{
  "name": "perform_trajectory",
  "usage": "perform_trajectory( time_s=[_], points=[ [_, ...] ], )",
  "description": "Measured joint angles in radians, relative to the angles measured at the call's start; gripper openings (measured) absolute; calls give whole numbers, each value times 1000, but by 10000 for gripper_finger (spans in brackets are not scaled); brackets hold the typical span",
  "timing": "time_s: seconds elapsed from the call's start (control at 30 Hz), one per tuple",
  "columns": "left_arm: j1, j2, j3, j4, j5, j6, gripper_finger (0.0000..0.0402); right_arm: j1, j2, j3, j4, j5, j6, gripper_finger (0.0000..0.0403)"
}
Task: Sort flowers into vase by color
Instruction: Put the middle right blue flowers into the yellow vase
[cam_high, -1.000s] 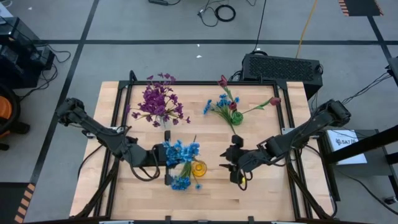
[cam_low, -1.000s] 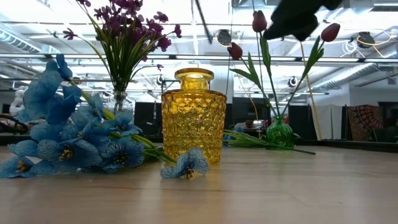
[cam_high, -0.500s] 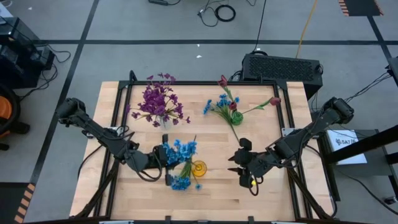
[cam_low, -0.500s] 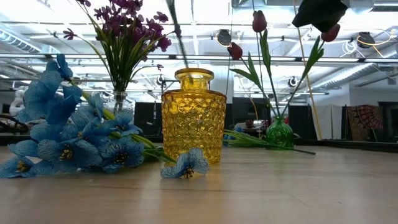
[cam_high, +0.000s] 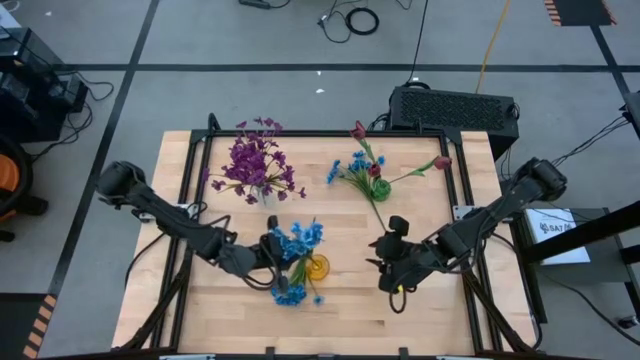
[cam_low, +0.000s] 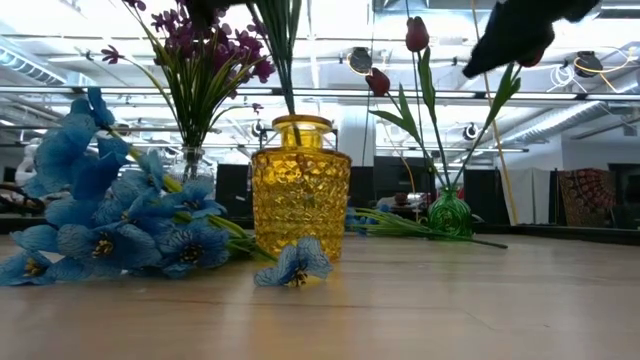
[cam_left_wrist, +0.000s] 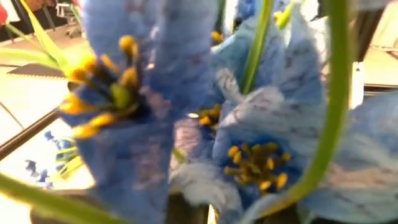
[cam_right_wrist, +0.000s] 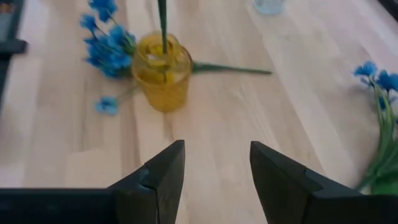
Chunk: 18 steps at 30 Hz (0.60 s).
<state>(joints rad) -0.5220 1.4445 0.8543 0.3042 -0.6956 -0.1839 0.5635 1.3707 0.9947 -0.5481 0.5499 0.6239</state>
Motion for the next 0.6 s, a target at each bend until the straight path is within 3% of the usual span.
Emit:
perform_trajectory(
  time_s=[0.6],
  points=[
    [-27,36,0,-37,-25,-73,266,-13,21,0,-108,3,90,173]
  ],
)
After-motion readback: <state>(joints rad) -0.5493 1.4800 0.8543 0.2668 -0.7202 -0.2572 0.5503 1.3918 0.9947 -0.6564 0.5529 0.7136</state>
